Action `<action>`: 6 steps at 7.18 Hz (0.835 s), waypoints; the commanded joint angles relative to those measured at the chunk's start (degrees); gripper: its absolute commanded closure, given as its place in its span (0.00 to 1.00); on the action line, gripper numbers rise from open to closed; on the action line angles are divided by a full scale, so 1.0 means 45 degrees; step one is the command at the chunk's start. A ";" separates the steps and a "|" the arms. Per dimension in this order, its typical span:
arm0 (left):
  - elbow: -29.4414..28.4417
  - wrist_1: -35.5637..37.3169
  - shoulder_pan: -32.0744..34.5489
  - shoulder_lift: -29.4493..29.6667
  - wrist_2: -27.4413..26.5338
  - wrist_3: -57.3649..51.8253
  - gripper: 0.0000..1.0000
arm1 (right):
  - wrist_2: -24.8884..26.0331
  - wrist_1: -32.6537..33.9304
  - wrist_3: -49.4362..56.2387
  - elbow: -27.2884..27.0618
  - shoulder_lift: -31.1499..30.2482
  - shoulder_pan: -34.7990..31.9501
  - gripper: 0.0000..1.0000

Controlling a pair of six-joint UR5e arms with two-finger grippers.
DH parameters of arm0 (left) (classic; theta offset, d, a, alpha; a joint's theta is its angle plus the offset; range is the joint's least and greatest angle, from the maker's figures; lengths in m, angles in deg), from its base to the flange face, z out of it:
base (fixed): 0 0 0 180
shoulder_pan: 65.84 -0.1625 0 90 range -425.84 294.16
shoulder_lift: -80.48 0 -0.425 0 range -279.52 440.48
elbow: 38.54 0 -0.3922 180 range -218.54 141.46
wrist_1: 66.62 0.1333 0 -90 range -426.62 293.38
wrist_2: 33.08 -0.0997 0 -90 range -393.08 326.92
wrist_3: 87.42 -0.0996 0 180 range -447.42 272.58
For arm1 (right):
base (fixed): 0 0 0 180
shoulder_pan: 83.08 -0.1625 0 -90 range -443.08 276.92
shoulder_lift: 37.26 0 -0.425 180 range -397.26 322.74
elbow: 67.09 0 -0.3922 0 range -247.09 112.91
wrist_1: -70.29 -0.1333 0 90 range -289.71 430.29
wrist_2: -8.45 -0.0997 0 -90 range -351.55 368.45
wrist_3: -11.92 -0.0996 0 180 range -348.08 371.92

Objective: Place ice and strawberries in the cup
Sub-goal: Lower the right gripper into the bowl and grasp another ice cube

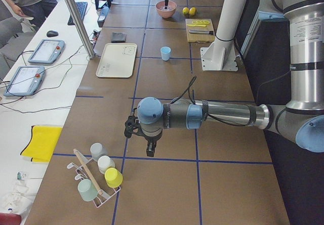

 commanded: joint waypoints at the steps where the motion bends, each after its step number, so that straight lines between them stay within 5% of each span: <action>1: 0.0000 0.0000 0.0000 -0.0001 0.0000 0.0000 0.00 | 0.0074 -0.0003 0.0017 0.0010 -0.0021 0.0105 0.32; 6: 0.0000 0.0000 0.0000 0.0000 0.0000 0.0000 0.00 | 0.0114 0.0016 0.0018 0.0030 -0.0080 0.0144 0.38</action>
